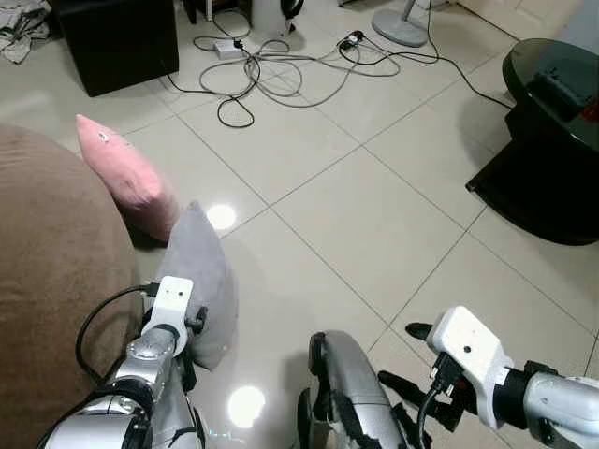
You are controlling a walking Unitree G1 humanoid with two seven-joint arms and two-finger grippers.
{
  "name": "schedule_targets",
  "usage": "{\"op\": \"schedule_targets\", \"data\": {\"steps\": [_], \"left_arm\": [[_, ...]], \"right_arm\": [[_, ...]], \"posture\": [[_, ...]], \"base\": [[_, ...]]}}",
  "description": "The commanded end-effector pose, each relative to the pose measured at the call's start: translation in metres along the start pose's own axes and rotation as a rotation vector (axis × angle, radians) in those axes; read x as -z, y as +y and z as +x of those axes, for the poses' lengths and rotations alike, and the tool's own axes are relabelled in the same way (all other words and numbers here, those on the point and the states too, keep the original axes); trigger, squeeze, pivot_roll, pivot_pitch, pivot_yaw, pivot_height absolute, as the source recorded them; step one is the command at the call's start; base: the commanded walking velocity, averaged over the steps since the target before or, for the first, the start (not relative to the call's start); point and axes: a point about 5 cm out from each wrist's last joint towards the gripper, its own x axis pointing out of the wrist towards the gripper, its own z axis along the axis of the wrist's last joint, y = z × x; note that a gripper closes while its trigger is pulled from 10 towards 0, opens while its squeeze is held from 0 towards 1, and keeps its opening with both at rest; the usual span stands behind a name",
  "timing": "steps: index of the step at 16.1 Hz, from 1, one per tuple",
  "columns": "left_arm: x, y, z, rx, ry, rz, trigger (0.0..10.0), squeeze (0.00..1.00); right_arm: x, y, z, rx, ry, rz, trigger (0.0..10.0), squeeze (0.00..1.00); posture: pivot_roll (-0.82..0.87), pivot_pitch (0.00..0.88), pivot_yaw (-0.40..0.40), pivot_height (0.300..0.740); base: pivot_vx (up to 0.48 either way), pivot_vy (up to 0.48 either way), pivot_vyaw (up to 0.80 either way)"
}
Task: Move the pillow to the sofa from floor
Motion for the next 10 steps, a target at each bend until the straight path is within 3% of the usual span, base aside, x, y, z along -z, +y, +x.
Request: {"op": "schedule_targets", "data": {"steps": [1, 10], "left_arm": [[0.0088, -0.0072, -0.0015, 0.021, 0.029, 0.021, 0.0, 0.00], [0.0087, -0.0121, -0.0012, 0.047, 0.030, 0.017, 0.0, 0.00]], "right_arm": [[0.0067, -0.0006, -0.0007, 0.016, 0.028, 0.006, 10.0, 0.00], [0.0081, -0.0026, 0.0034, 0.032, 0.019, 0.001, 10.0, 0.00]], "posture": [[-0.36, 0.171, -0.201, 0.579], [-0.37, 0.163, -0.188, 0.579]], "base": [[0.000, 0.000, 0.00], [0.000, 0.000, 0.00]]}}
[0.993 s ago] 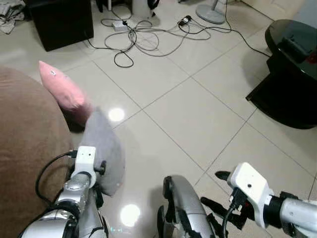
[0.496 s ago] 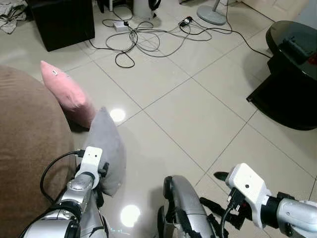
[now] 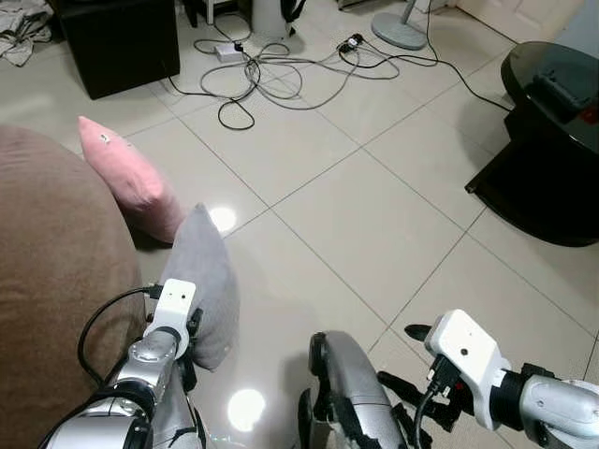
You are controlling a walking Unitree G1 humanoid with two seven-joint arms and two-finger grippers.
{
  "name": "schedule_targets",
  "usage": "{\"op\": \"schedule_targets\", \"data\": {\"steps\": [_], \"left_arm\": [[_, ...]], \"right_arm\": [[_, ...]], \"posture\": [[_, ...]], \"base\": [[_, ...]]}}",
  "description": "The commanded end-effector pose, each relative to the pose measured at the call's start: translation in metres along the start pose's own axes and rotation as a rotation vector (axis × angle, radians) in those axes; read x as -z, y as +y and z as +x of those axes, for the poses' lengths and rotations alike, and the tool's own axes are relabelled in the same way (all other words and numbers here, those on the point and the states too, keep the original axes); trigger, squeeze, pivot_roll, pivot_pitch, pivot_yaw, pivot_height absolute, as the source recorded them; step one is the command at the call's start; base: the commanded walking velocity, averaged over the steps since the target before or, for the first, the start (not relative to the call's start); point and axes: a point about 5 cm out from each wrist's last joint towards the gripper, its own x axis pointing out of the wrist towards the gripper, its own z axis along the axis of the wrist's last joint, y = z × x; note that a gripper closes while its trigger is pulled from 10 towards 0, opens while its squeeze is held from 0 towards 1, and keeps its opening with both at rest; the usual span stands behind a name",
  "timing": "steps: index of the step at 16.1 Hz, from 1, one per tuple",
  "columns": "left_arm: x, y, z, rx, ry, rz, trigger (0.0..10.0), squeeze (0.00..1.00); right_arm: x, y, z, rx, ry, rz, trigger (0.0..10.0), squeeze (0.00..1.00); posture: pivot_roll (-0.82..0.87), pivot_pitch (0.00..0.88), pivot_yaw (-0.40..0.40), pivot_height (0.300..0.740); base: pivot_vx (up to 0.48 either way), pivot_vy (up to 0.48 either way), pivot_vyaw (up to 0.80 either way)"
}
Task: Move the pillow to the sofa from floor
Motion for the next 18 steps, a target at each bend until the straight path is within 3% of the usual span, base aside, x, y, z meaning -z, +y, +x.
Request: {"op": "schedule_targets", "data": {"steps": [1, 8, 12, 14, 16, 18], "left_arm": [[0.005, -0.010, 0.000, 0.038, 0.020, 0.005, 0.0, 0.00], [0.001, -0.016, 0.001, 0.052, 0.016, -0.013, 0.0, 0.00], [-0.003, -0.024, 0.002, 0.081, 0.002, -0.041, 0.0, 0.00], [-0.011, -0.036, 0.003, 0.118, -0.036, -0.060, 0.0, 0.00], [-0.024, -0.051, 0.004, 0.174, -0.092, -0.081, 0.0, 0.00], [-0.033, -0.063, 0.004, 0.226, -0.131, -0.075, 0.0, 0.00]], "right_arm": [[0.004, -0.003, 0.000, 0.014, 0.011, 0.005, 10.0, 0.00], [-0.003, -0.007, 0.020, 0.021, -0.014, -0.011, 10.0, 0.00], [-0.002, -0.013, 0.028, 0.074, -0.029, -0.008, 10.0, 0.00], [-0.001, -0.022, 0.027, 0.174, -0.051, 0.049, 10.0, 0.00], [0.007, -0.034, 0.037, 0.261, -0.074, 0.140, 10.0, 0.00], [0.014, -0.040, 0.049, 0.316, -0.101, 0.209, 10.0, 0.00]], "posture": [[-0.37, 0.161, -0.185, 0.579], [-0.36, 0.133, -0.177, 0.579], [-0.33, 0.099, -0.128, 0.579], [-0.30, 0.062, -0.086, 0.579], [-0.22, 0.000, -0.026, 0.579], [-0.17, 0.000, 0.022, 0.579]], "base": [[0.000, 0.000, 0.00], [0.000, 0.000, 0.00], [0.000, 0.000, 0.00], [0.000, 0.000, 0.00], [0.000, 0.000, 0.00], [0.000, 0.000, 0.00]]}}
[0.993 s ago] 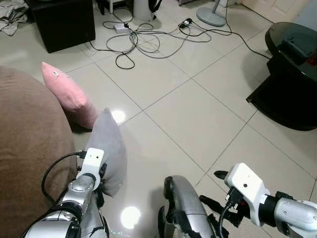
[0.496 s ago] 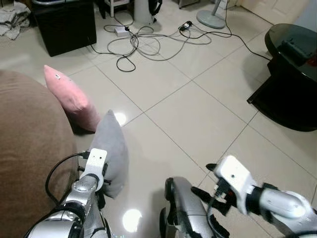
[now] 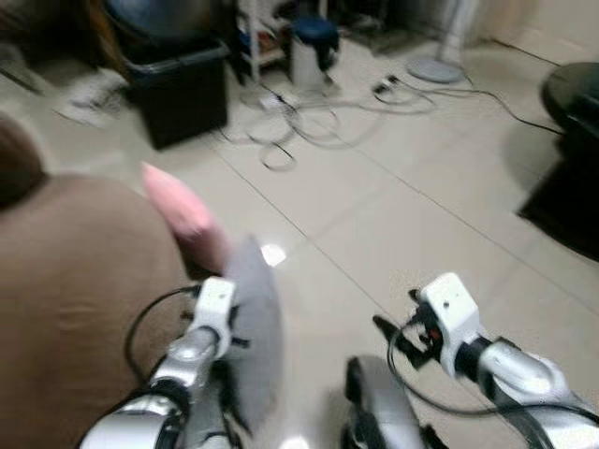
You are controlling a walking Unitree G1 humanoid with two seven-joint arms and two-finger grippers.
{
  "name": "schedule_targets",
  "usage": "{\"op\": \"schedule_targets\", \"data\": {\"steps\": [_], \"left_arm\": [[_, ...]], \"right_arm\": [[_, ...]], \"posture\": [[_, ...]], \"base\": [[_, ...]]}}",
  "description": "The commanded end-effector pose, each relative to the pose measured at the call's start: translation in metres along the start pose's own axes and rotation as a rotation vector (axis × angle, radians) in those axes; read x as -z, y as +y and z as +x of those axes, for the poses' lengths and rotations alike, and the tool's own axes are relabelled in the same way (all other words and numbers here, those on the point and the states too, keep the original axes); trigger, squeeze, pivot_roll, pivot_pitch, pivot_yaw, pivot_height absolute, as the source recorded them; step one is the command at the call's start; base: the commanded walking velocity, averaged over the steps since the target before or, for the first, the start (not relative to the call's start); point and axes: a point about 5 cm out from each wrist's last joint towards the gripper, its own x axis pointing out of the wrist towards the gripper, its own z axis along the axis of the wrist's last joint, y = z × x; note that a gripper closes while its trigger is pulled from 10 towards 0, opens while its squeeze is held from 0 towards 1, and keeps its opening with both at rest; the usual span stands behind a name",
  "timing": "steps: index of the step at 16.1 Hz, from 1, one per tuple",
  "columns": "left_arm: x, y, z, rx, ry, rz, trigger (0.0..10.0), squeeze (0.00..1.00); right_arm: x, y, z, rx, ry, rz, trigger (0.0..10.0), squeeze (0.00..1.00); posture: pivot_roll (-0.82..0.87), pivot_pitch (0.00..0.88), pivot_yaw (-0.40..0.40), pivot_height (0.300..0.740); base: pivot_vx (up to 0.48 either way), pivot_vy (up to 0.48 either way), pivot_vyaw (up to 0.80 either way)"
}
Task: Move the pillow to the sofa from floor
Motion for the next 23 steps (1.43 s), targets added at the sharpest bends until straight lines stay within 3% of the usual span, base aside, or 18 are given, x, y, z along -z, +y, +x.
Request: {"op": "schedule_targets", "data": {"steps": [1, 4, 6, 7, 8, 9, 11, 12, 16, 19, 21, 22, 23], "left_arm": [[-0.019, -0.004, 0.003, 0.026, -0.088, -0.016, 0.0, 0.00], [-0.030, -0.014, 0.005, 0.074, -0.157, -0.060, 0.0, 0.00], [-0.048, -0.025, 0.006, 0.133, -0.259, -0.072, 0.0, 0.00], [-0.070, -0.026, 0.003, 0.155, -0.389, -0.083, 0.0, 0.00], [-0.075, -0.026, 0.002, 0.154, -0.423, -0.092, 0.0, 0.00], [-0.095, -0.024, -0.008, 0.146, -0.560, -0.103, 0.0, 0.00], [-0.118, -0.018, -0.027, 0.107, -0.698, -0.138, 0.0, 0.00], [-0.134, -0.012, -0.043, 0.069, -0.780, -0.117, 0.0, 0.00], [-0.153, 0.010, -0.079, -0.049, -0.874, -0.073, 0.0, 0.00], [-0.149, 0.019, -0.095, -0.103, -0.842, -0.067, 0.0, 0.00], [-0.144, 0.026, -0.097, -0.181, -0.815, -0.085, 0.0, 0.00], [-0.142, 0.027, -0.097, -0.204, -0.799, -0.096, 6.3, 0.00], [-0.137, 0.027, -0.096, -0.245, -0.767, -0.108, 10.0, 0.00]], "right_arm": [[0.002, -0.005, 0.008, 0.058, -0.028, 0.026, 10.0, 0.00], [0.007, -0.008, 0.022, 0.108, -0.057, 0.084, 10.0, 0.00], [0.005, -0.013, 0.031, 0.161, -0.085, 0.097, 10.0, 0.00], [-0.005, -0.020, 0.038, 0.213, -0.145, 0.134, 10.0, 0.00], [-0.007, -0.022, 0.039, 0.224, -0.163, 0.144, 10.0, 0.00], [-0.017, -0.024, 0.041, 0.244, -0.226, 0.159, 10.0, 0.00], [-0.027, -0.025, 0.041, 0.246, -0.303, 0.193, 10.0, 0.00], [-0.036, -0.024, 0.044, 0.241, -0.339, 0.181, 10.0, 0.00], [-0.045, -0.018, 0.048, 0.229, -0.390, 0.194, 10.0, 0.00], [-0.047, -0.015, 0.048, 0.225, -0.407, 0.201, 10.0, 0.00], [-0.047, -0.014, 0.047, 0.225, -0.411, 0.206, 10.0, 0.00], [-0.047, -0.014, 0.048, 0.225, -0.412, 0.207, 10.0, 0.00], [-0.049, -0.014, 0.050, 0.221, -0.417, 0.206, 10.0, 0.00]], "posture": [[-0.15, 0.000, 0.044, 0.579], [-0.10, 0.000, 0.066, 0.579], [-0.06, 0.000, 0.062, 0.579], [-0.02, 0.000, 0.046, 0.579], [-0.02, 0.000, 0.044, 0.579], [0.00, 0.000, 0.038, 0.579], [0.01, 0.000, 0.037, 0.584], [0.02, 0.000, 0.038, 0.599], [0.03, 0.000, 0.048, 0.634], [0.03, 0.000, 0.049, 0.659], [0.03, 0.000, 0.046, 0.679], [0.04, 0.000, 0.041, 0.684], [0.04, 0.000, 0.033, 0.694]], "base": [[0.000, 0.000, 0.00], [0.000, 0.000, 0.00], [0.000, 0.000, 0.00], [0.000, 0.000, 0.00], [0.000, 0.000, 0.00], [0.000, 0.000, 0.00], [0.000, 0.000, 0.00], [0.000, 0.000, 0.00], [0.000, 0.000, 0.00], [0.000, 0.000, 0.00], [0.000, 0.000, 0.00], [0.000, 0.000, 0.00], [0.000, 0.000, 0.00]]}}
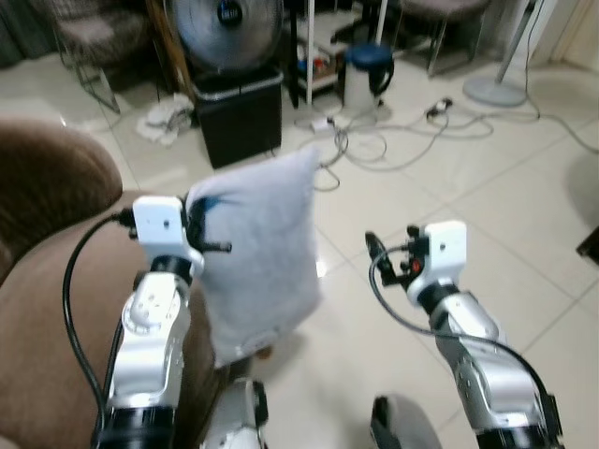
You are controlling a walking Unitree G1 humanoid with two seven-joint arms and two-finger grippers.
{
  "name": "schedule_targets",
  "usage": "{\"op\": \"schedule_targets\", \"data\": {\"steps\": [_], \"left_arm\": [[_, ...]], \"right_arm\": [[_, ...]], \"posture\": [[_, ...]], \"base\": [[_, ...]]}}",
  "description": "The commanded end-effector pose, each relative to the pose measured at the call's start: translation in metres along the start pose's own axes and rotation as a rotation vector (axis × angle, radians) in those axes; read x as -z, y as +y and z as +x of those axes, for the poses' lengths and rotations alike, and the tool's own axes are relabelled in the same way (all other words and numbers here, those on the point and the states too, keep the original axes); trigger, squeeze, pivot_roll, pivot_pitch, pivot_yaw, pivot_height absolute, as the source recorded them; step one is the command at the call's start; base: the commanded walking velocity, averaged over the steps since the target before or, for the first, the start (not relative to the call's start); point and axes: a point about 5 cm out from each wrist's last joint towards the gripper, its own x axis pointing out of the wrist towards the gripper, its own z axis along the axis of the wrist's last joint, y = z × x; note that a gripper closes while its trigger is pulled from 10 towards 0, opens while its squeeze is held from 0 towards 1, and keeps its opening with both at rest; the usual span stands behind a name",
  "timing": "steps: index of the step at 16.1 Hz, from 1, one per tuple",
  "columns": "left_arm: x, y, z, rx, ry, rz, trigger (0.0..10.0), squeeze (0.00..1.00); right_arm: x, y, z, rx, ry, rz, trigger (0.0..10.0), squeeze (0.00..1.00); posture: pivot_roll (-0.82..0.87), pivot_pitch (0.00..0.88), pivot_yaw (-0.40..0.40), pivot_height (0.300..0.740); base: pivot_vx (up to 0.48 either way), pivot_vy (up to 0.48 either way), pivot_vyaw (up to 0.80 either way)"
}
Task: Move the pillow to the sofa from floor
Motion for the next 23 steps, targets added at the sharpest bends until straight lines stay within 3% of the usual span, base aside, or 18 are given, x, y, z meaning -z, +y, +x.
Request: {"op": "schedule_targets", "data": {"steps": [1, 5, 13, 15, 17, 23], "left_arm": [[-0.008, 0.004, -0.001, -0.044, -0.022, 0.015, 10.0, 0.00], [-0.010, -0.010, -0.011, 0.022, -0.025, 0.103, 10.0, 0.00], [-0.009, -0.016, -0.018, 0.063, -0.017, 0.112, 10.0, 0.00], [-0.009, -0.015, -0.019, 0.062, -0.015, 0.111, 10.0, 0.00], [-0.013, -0.013, -0.016, 0.051, -0.036, 0.157, 10.0, 0.00], [-0.016, -0.011, -0.014, 0.037, -0.042, 0.160, 10.0, 0.00]], "right_arm": [[-0.008, 0.000, 0.004, -0.004, -0.030, 0.006, 10.0, 0.00], [-0.011, 0.005, 0.010, -0.040, -0.010, -0.018, 10.0, 0.00], [-0.005, 0.006, 0.008, -0.071, 0.017, -0.044, 10.0, 0.00], [-0.005, 0.004, 0.009, -0.038, 0.002, -0.007, 10.0, 0.00], [-0.005, 0.007, 0.012, -0.077, 0.017, -0.066, 10.0, 0.00], [-0.003, 0.021, 0.011, -0.156, 0.015, -0.066, 10.0, 0.00]], "posture": [[0.05, 0.000, 0.027, 0.704], [0.05, 0.000, 0.015, 0.739], [0.07, 0.000, -0.002, 0.740], [0.07, 0.000, -0.006, 0.740], [0.08, 0.000, -0.007, 0.740], [0.09, 0.000, -0.007, 0.740]], "base": [[0.000, 0.000, 0.00], [0.000, 0.000, 0.00], [0.000, 0.000, 0.00], [0.000, 0.000, 0.00], [0.000, 0.000, 0.00], [0.000, 0.000, 0.74]]}}
